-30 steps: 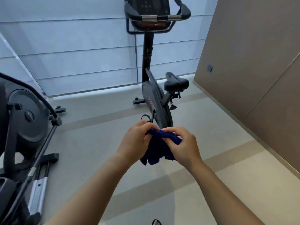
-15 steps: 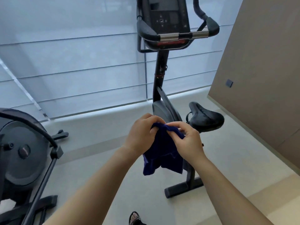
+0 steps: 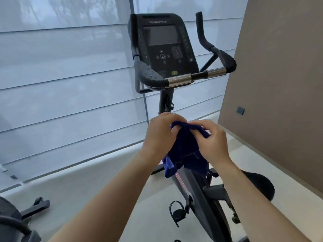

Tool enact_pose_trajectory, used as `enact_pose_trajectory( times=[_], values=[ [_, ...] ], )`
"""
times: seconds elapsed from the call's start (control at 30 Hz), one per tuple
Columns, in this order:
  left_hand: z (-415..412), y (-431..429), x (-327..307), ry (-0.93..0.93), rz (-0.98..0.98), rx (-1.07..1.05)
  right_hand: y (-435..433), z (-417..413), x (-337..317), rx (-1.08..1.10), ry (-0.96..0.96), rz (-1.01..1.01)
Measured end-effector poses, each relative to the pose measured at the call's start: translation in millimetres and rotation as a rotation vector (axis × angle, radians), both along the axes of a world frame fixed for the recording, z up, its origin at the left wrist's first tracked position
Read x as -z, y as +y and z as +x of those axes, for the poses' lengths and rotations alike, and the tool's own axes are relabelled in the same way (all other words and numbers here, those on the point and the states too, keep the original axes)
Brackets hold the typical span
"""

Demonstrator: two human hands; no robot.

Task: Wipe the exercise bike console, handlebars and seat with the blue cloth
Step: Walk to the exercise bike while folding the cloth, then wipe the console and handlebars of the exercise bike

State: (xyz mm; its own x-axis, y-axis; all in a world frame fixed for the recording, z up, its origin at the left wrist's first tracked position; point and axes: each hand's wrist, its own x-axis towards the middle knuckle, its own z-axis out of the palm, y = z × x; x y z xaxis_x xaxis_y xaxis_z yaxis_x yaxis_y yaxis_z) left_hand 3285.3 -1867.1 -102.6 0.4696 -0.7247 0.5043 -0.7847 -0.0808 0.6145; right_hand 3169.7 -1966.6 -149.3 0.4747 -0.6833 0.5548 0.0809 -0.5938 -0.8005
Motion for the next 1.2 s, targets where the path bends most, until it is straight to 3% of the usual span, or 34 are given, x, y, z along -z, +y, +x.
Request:
enact_pose_trajectory(
  times=[0.23, 0.43, 0.53, 0.67, 0.77, 0.93, 1.2],
  values=[
    [76.6, -106.0, -37.4, -0.140, -0.036, -0.022, -108.8, 78.3, -32.6, 0.051, -0.038, -0.111],
    [139.9, -190.1, -78.0, -0.219, -0.209, -0.132, -199.1, 157.1, -97.7, 0.079, -0.187, -0.209],
    [159.7, -221.0, -68.8, -0.282, -0.063, -0.096, -236.5, 191.0, -103.4, 0.177, -0.152, -0.263],
    [175.1, -245.0, -26.4, -0.469, 0.285, 0.025, -263.6, 202.7, -65.4, 0.318, 0.090, -0.401],
    [182.3, -258.6, -12.3, -0.631, 0.341, -0.011, -264.5, 196.8, -30.1, 0.388, 0.161, -0.539],
    [193.7, -280.8, -16.7, -0.566, 0.379, 0.027, -268.1, 199.0, -5.6, 0.216, 0.301, -0.490],
    [191.0, -320.1, -37.1, -0.434, 0.502, 0.070, -313.7, 202.4, -47.4, 0.200, 0.421, -0.457]
  ],
)
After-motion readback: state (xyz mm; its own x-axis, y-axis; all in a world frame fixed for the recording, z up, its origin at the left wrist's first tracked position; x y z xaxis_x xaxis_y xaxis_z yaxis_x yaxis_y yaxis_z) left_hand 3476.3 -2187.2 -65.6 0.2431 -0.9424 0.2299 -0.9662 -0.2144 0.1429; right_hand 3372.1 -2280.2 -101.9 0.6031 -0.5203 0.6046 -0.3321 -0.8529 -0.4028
